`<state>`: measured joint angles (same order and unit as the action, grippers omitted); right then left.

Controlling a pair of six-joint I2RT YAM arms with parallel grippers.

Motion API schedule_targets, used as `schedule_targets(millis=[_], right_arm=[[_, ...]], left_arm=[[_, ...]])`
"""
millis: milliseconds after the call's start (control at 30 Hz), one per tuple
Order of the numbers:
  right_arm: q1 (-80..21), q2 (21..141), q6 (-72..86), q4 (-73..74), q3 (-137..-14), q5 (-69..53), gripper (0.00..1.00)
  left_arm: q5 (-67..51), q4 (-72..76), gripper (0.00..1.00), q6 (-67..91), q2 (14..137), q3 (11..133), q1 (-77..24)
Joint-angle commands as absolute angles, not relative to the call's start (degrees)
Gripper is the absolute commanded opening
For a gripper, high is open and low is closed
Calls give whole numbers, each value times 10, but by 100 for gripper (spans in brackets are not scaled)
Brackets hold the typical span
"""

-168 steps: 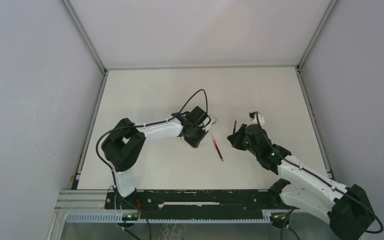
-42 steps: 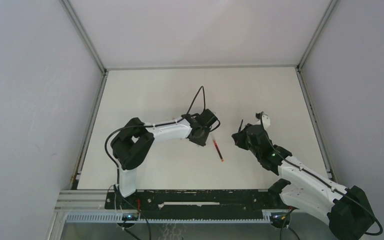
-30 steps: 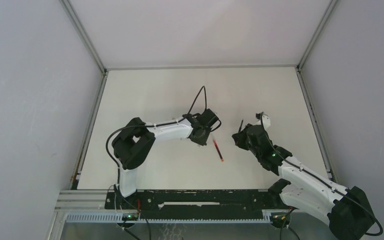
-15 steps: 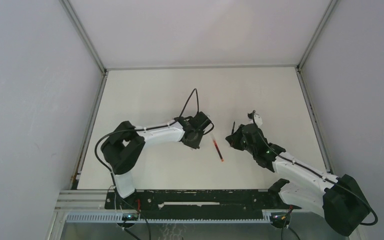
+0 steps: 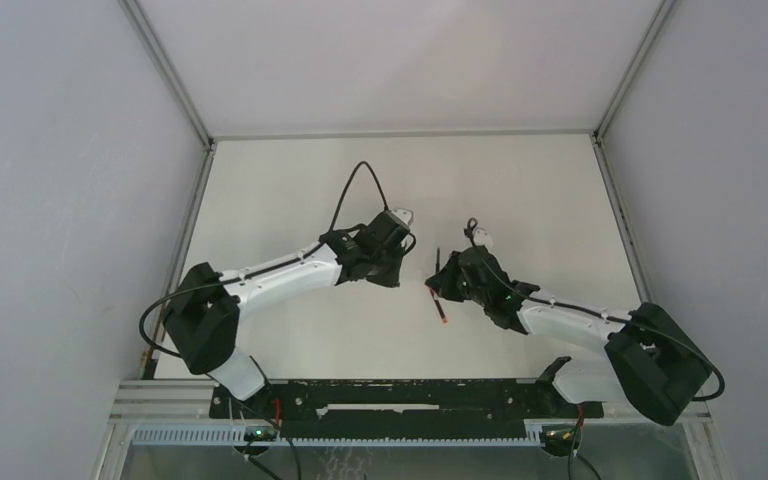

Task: Insert the pens into the pen caps
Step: Pick up the pen cap from the center of the board, then adjust the pen cap.

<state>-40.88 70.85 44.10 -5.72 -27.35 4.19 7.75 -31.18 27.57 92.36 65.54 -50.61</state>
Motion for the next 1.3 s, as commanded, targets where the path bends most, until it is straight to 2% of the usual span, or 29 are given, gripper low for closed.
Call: schedule_targets(millis=[0, 300, 900, 1267], right_arm=[[-416, 738, 451, -143, -309, 29, 0], [-416, 793, 465, -225, -324, -33, 0], [-416, 816, 475, -257, -327, -96, 0], [-411, 807, 462, -259, -327, -107, 0]], left_arm=[[44, -296, 11, 298, 888, 671, -504], [22, -280, 11, 307, 872, 674, -505], [14, -276, 10, 310, 881, 682, -504], [7, -271, 13, 310, 884, 682, -505]])
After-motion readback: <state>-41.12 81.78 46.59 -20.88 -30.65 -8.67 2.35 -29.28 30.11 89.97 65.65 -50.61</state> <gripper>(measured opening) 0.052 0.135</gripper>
